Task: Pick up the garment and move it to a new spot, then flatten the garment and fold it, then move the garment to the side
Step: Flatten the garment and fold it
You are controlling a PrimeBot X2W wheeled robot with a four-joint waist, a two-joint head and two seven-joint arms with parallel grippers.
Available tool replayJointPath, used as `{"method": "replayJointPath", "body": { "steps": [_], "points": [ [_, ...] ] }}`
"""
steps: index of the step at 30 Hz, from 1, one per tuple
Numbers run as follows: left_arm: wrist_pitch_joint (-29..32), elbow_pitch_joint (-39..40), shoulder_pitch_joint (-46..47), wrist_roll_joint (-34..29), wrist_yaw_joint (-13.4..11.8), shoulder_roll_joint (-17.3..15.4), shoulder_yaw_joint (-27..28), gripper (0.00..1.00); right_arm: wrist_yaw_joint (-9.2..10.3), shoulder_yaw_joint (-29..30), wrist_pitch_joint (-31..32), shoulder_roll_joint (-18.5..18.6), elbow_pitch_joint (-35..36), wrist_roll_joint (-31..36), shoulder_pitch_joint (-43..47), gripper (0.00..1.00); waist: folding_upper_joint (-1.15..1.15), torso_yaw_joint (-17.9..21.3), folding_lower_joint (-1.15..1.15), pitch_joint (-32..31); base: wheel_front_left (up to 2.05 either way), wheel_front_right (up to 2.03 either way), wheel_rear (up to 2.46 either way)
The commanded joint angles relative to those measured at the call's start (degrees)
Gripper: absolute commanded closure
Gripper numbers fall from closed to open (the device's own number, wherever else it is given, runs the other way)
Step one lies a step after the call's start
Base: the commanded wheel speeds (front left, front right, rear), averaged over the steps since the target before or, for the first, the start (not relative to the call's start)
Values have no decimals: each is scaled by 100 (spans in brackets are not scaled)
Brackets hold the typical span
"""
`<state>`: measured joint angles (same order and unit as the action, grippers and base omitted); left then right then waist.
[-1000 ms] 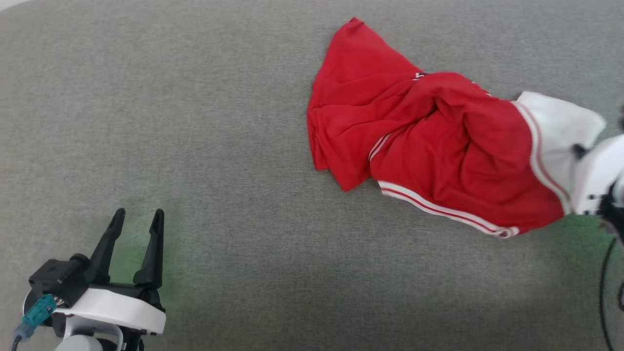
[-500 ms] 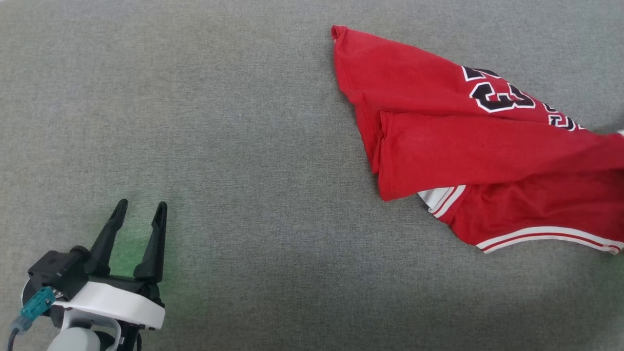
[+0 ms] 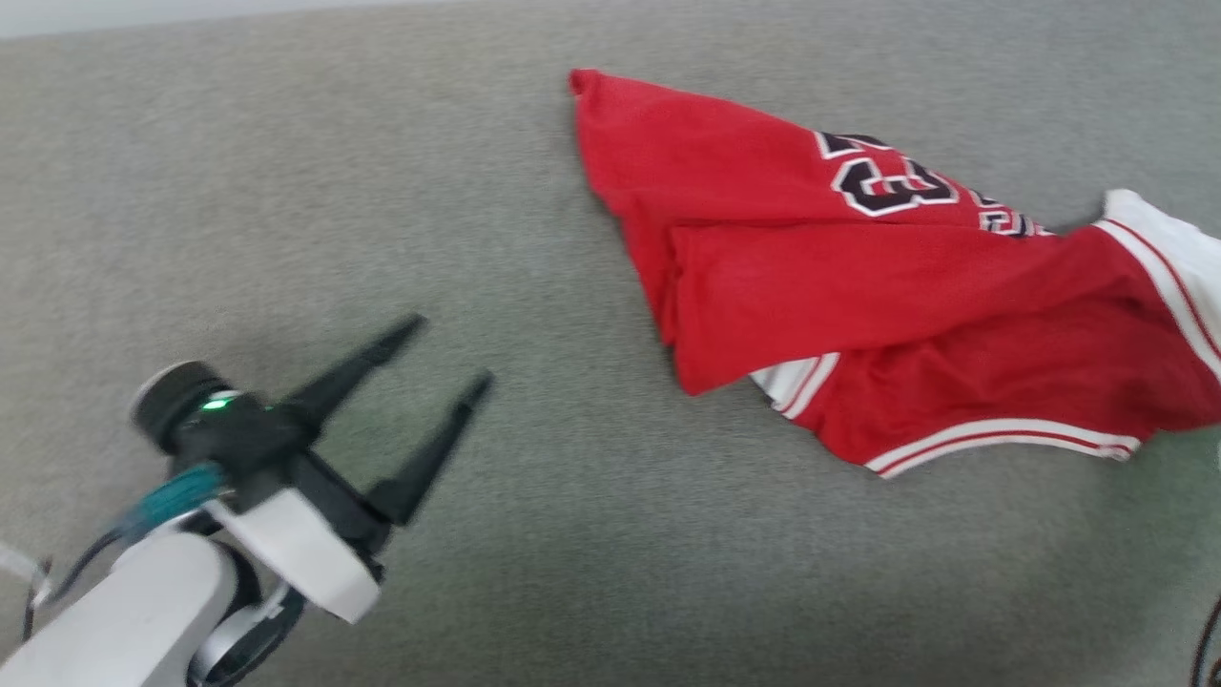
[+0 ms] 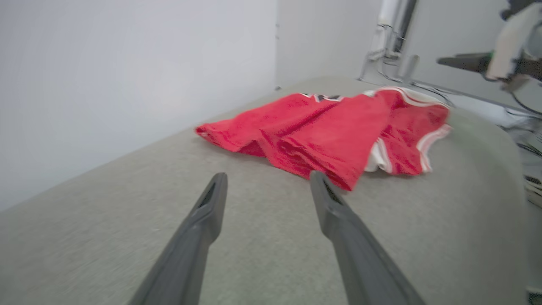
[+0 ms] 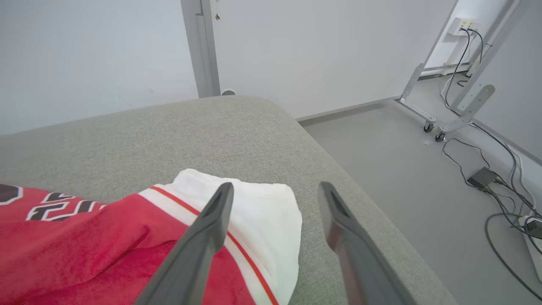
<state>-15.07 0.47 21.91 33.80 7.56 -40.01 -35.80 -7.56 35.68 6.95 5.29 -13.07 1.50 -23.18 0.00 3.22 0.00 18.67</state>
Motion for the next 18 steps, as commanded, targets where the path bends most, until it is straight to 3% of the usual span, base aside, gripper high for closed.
{"method": "replayJointPath", "body": {
  "steps": [1,4,6,7,13,18],
  "points": [
    [36,52,210,169,-17,-143,-296,0,14,-66,-59,-44,67,-53,88,0,0,183,0,-30,0,0,0],
    [820,319,1202,834,-17,-714,-1771,0,14,-336,-155,-133,254,-177,302,0,0,460,0,8,0,0,0],
    [1733,530,2270,1575,-17,-1003,-2940,0,14,-665,-227,-210,428,-296,439,0,0,755,0,99,0,0,0],
    [1981,559,2590,1825,-17,-1044,-3240,0,14,-769,-269,-220,469,-335,491,0,0,852,0,129,0,0,0],
    [2847,472,3708,2908,-17,-1024,-3719,0,14,-1273,-526,-243,550,-727,669,0,0,1324,0,405,0,0,0],
    [3201,144,3896,3052,-17,-935,-3761,0,14,-1558,-736,-242,420,-965,716,0,0,1562,0,619,0,0,0]
  ]
}}
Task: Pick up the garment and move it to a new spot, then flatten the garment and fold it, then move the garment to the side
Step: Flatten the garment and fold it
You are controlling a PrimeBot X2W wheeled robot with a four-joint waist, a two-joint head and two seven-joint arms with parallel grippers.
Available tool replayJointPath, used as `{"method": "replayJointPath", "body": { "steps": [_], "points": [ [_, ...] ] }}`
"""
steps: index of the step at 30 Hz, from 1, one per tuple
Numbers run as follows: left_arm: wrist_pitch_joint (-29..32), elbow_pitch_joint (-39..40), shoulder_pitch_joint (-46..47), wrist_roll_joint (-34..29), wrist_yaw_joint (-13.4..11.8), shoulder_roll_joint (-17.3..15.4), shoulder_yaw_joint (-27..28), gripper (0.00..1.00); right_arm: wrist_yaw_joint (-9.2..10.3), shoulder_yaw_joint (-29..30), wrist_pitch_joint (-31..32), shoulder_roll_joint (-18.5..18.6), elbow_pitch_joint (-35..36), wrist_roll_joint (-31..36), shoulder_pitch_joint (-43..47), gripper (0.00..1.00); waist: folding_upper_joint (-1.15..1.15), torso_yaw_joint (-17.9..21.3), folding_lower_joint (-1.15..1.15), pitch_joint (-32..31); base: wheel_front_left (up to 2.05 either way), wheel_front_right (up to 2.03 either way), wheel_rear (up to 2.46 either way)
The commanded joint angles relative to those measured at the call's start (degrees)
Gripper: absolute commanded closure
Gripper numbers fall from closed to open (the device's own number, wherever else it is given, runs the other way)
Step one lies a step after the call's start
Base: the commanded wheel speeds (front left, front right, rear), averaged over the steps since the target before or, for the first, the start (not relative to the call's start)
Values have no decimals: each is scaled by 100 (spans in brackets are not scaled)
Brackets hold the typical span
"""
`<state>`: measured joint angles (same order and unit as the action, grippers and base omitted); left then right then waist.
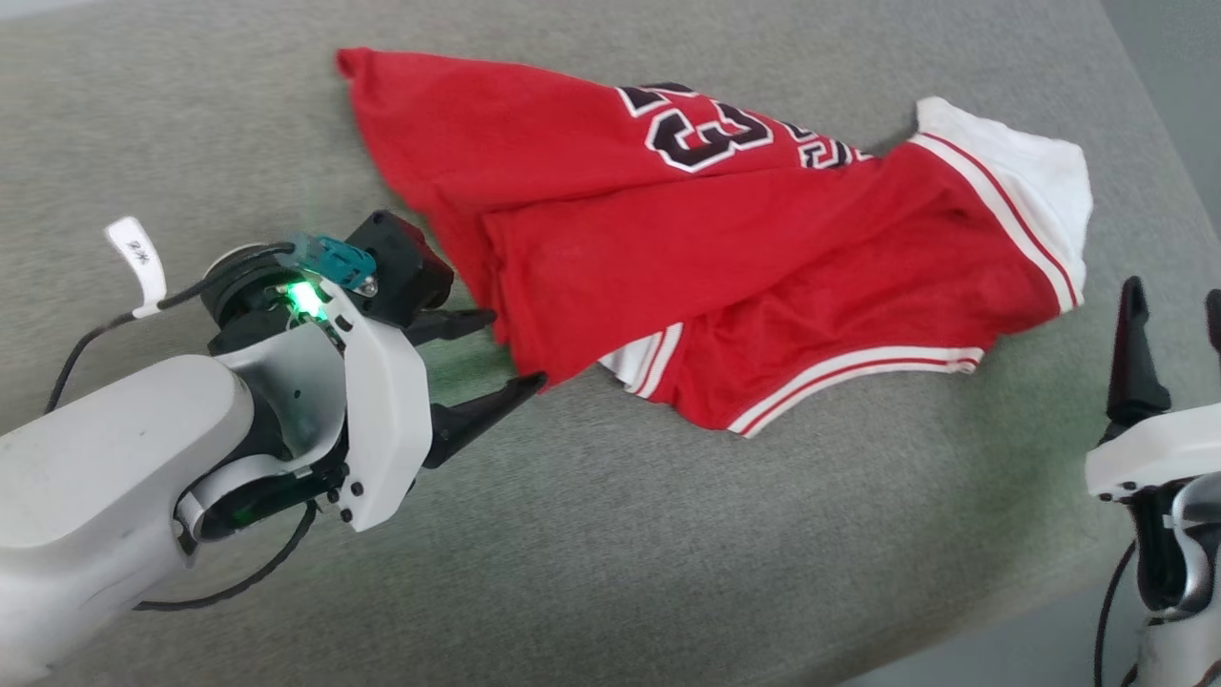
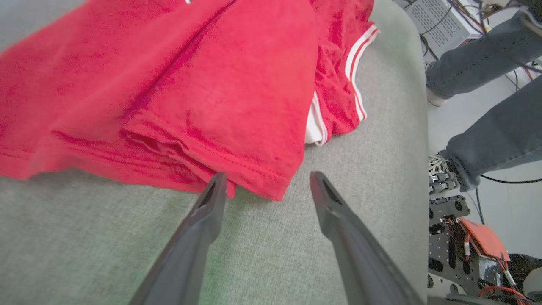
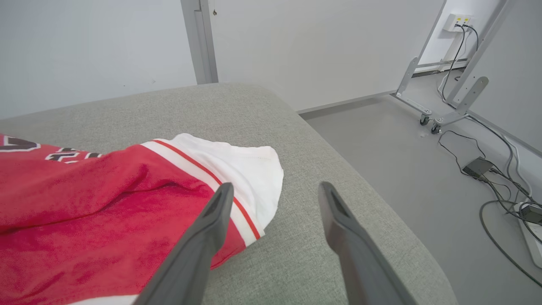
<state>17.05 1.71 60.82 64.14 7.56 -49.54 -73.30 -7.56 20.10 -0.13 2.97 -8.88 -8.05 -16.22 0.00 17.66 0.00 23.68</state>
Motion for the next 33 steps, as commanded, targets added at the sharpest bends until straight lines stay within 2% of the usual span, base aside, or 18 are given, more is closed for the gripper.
{"method": "replayJointPath", "body": {
  "steps": [1,4,8,9,10,11,13,19,26,30,33],
  "points": [
    [63,-48,-31,25,-17,25,-6,0,14,-50,-65,-9,-23,-36,11,0,0,152,0,144,0,0,0],
    [247,-169,-143,-1,-17,6,-3,0,14,-171,-145,-9,-98,-91,-31,0,0,236,0,225,0,0,0],
    [235,-187,-113,295,-17,16,-3,0,14,-268,-217,-9,-133,-147,-76,0,0,272,0,311,0,0,0],
    [207,-192,-88,349,-17,19,-3,28,14,-278,-228,-8,-140,-158,-90,0,0,273,0,327,0,0,0],
    [204,-193,-66,377,-17,17,-3,51,14,-297,-242,-8,-143,-152,-97,0,0,275,0,341,0,0,0],
    [171,-193,-34,447,-17,23,-2,59,14,-315,-259,-8,-139,-162,-110,0,0,276,0,357,0,0,0],
    [113,-213,34,545,-17,28,-2,100,14,-332,-269,-8,-151,-181,-127,0,0,278,0,371,0,0,0],
    [107,-87,332,443,-17,-80,0,100,14,-453,-362,-8,-231,-218,-141,0,0,315,0,385,0,0,0],
    [124,-329,1288,373,-17,-231,-6,100,14,-803,-546,-7,-452,-450,-134,0,0,552,0,500,0,0,0],
    [-127,-930,2207,-52,-17,-136,-4,100,14,-1170,-765,-6,-700,-695,-162,0,0,820,0,678,0,0,0],
    [-607,-1668,2878,-522,-17,103,10,100,14,-1469,-980,-7,-929,-897,-211,0,0,1043,0,823,0,0,0]
  ]
}}
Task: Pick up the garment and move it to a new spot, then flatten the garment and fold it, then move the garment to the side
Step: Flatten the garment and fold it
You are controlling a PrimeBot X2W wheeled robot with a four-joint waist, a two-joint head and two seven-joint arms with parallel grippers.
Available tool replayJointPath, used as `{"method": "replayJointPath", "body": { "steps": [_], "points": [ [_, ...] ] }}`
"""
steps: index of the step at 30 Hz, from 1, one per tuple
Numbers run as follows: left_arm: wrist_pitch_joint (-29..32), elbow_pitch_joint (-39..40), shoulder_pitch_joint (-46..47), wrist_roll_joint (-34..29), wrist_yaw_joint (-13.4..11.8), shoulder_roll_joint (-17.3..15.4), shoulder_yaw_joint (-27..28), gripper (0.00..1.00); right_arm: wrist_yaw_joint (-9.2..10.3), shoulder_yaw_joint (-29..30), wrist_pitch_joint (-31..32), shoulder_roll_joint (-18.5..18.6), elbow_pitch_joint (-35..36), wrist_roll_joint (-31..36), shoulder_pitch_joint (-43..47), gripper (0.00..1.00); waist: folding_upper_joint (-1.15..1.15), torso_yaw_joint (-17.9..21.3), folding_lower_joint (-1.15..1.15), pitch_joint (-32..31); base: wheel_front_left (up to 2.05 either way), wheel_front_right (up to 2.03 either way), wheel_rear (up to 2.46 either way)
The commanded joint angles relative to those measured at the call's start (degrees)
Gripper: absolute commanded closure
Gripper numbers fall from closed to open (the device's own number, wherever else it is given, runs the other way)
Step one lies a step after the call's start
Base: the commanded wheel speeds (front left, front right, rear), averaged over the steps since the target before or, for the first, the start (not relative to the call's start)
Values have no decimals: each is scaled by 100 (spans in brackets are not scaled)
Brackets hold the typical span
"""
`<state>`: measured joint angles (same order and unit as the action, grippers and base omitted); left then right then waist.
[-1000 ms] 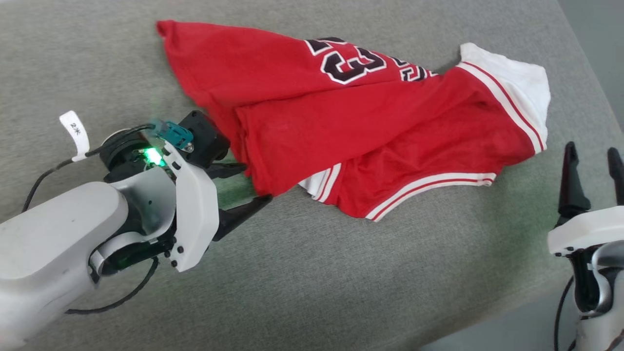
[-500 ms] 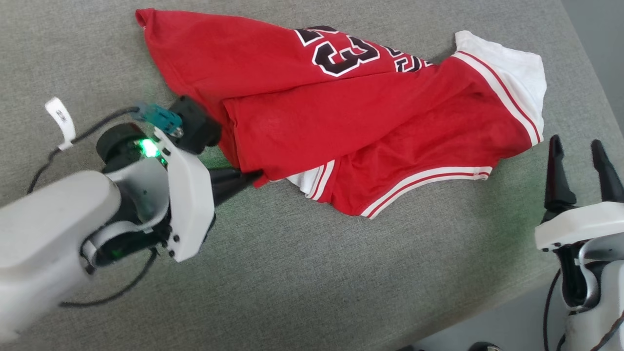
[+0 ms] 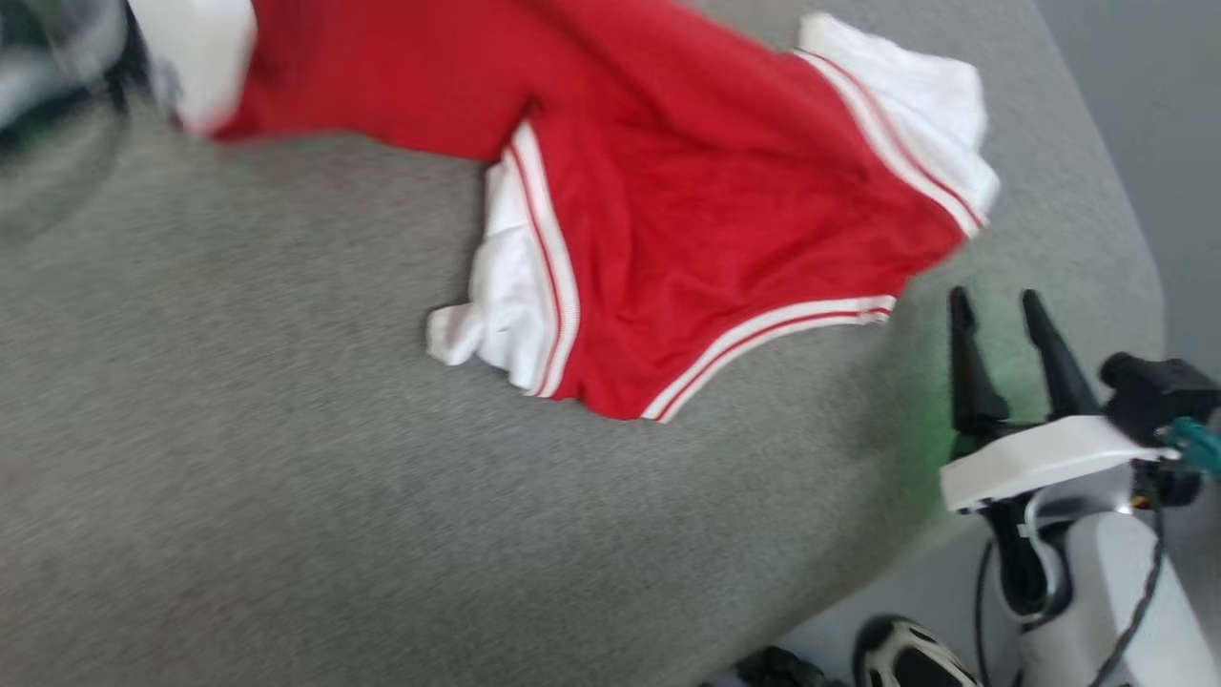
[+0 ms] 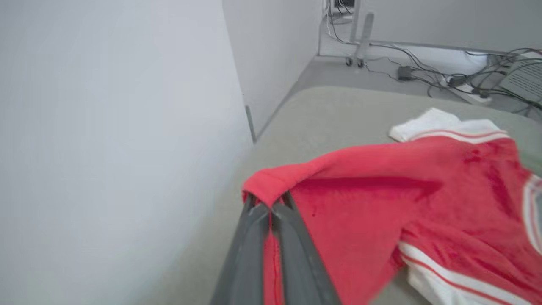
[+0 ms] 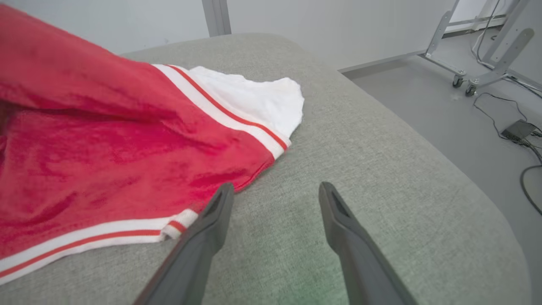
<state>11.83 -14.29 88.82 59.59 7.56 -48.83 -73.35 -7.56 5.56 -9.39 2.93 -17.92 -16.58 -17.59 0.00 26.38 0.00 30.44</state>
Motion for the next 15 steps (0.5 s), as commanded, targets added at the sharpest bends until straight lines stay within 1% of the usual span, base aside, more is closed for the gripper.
{"method": "replayJointPath", "body": {
  "steps": [1,3,5,7,8,9,10,11,13,15],
  "points": [
    [-363,-362,333,-292,-17,134,99,100,14,-118,-119,-3,-82,-95,-89,0,0,242,0,197,0,0,0],
    [-789,-1040,587,-529,-20,421,198,100,14,-274,-233,-2,-227,-188,-107,0,0,359,0,265,0,0,0],
    [-985,-1524,683,-644,-19,729,173,100,14,-383,-315,-3,-321,-249,-133,0,0,422,0,304,0,0,0],
    [-935,-1815,689,-754,-19,898,111,87,14,-461,-383,-4,-399,-286,-163,0,0,455,0,323,0,0,0],
    [-935,-1915,671,-789,-18,947,88,75,14,-477,-405,-4,-423,-297,-176,0,0,455,0,330,0,0,0],
    [-915,-1997,624,-844,-19,952,71,54,14,-483,-431,-3,-446,-311,-189,0,0,444,0,333,0,0,0],
    [-862,-2003,535,-827,-19,984,41,0,14,-496,-450,-5,-465,-321,-202,0,0,425,0,331,0,0,0],
    [-844,-1971,469,-720,-19,1011,22,0,14,-493,-459,-4,-489,-314,-213,0,0,393,0,323,0,0,0],
    [-702,-1861,358,-613,-19,961,12,0,14,-458,-491,-1,-529,-270,-221,0,0,312,0,276,0,0,0],
    [-225,-1577,47,-338,-18,910,-6,0,14,-386,-500,1,-561,-187,-231,0,0,201,0,187,0,0,0]
  ]
}}
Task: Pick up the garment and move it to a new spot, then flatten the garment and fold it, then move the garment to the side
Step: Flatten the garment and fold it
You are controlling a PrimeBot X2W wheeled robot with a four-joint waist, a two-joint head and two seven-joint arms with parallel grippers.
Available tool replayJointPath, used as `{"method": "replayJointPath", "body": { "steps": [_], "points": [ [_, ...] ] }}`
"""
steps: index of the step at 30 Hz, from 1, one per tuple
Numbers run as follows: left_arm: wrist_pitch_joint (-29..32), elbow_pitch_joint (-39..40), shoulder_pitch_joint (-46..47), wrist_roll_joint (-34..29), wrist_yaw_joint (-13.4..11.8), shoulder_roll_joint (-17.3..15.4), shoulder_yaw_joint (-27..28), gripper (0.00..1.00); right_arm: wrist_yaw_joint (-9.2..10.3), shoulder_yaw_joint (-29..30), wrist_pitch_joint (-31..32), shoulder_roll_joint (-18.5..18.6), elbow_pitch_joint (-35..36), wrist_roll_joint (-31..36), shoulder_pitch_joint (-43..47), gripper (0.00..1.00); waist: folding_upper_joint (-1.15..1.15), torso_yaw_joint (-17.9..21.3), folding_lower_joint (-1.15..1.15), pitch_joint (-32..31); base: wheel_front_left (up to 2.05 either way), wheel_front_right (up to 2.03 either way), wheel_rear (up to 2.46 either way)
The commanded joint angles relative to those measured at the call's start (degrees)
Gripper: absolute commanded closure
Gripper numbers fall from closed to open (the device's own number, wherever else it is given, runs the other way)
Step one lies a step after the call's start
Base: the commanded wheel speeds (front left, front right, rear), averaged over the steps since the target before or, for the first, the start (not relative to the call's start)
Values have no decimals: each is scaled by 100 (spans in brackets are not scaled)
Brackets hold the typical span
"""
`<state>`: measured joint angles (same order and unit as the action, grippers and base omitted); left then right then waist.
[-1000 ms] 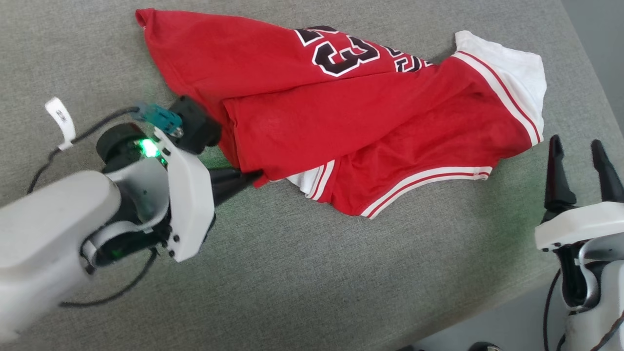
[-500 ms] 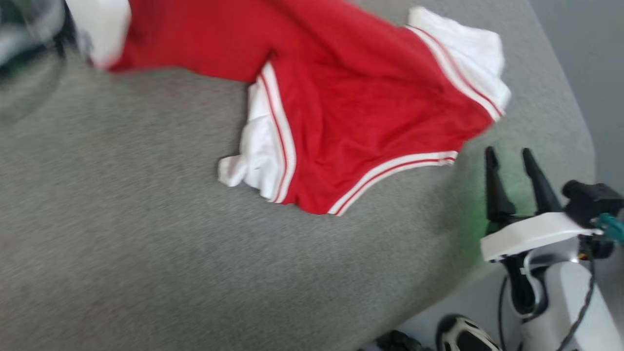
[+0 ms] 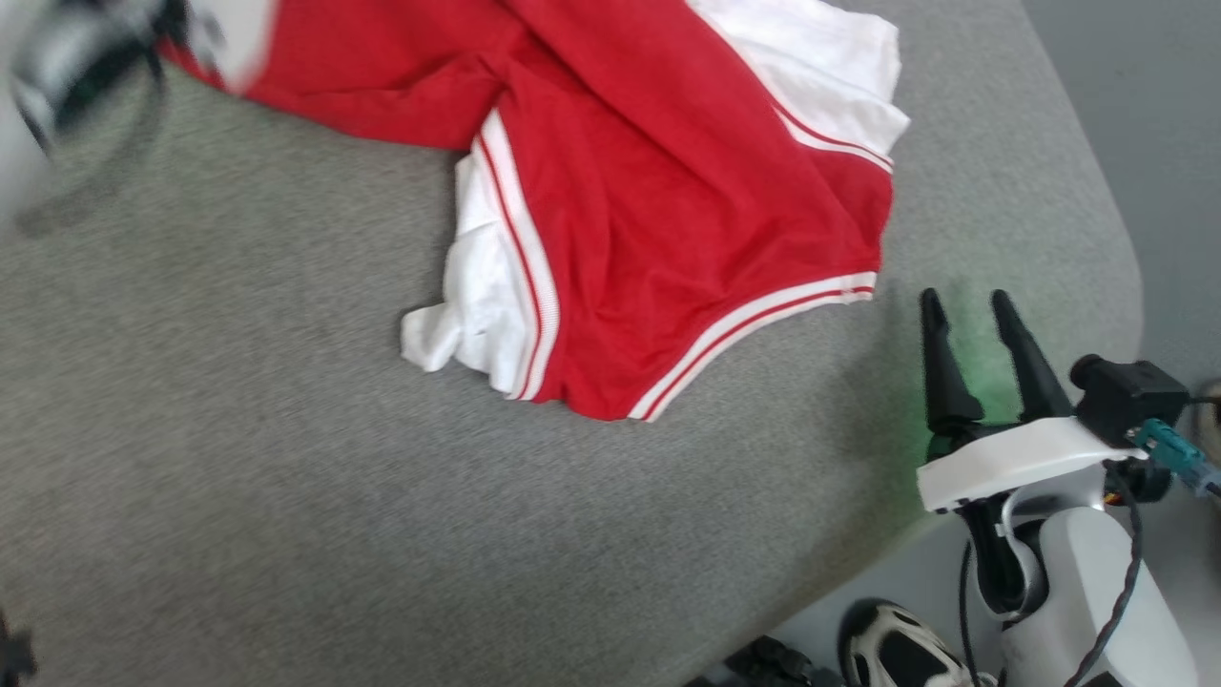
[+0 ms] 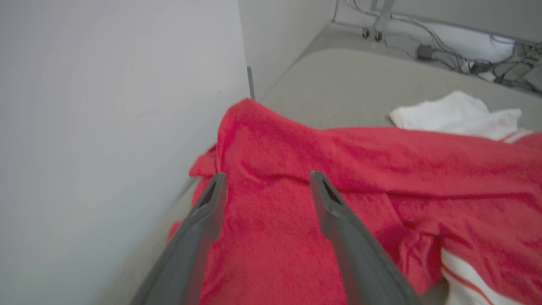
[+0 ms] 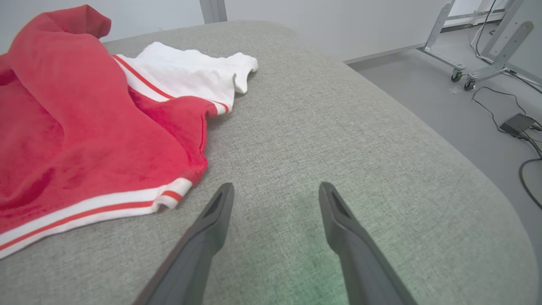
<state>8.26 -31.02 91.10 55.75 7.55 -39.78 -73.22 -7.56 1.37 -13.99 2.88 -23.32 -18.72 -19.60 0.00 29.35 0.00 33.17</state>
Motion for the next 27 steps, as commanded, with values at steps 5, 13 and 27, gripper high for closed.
{"method": "replayJointPath", "body": {
  "steps": [5,13,27],
  "points": [
    [1939,1534,-951,1031,-16,-500,-2,0,14,199,31,2,-24,210,-75,0,0,-373,0,-254,0,0,0],
    [3656,2955,-1446,2506,-12,-1097,-11,0,14,193,180,4,99,264,-138,0,0,-494,0,-257,0,0,0],
    [3955,2723,-1970,2371,-16,-811,-43,0,14,-8,35,2,-21,5,-32,0,0,-246,0,-100,0,0,0]
  ]
}}
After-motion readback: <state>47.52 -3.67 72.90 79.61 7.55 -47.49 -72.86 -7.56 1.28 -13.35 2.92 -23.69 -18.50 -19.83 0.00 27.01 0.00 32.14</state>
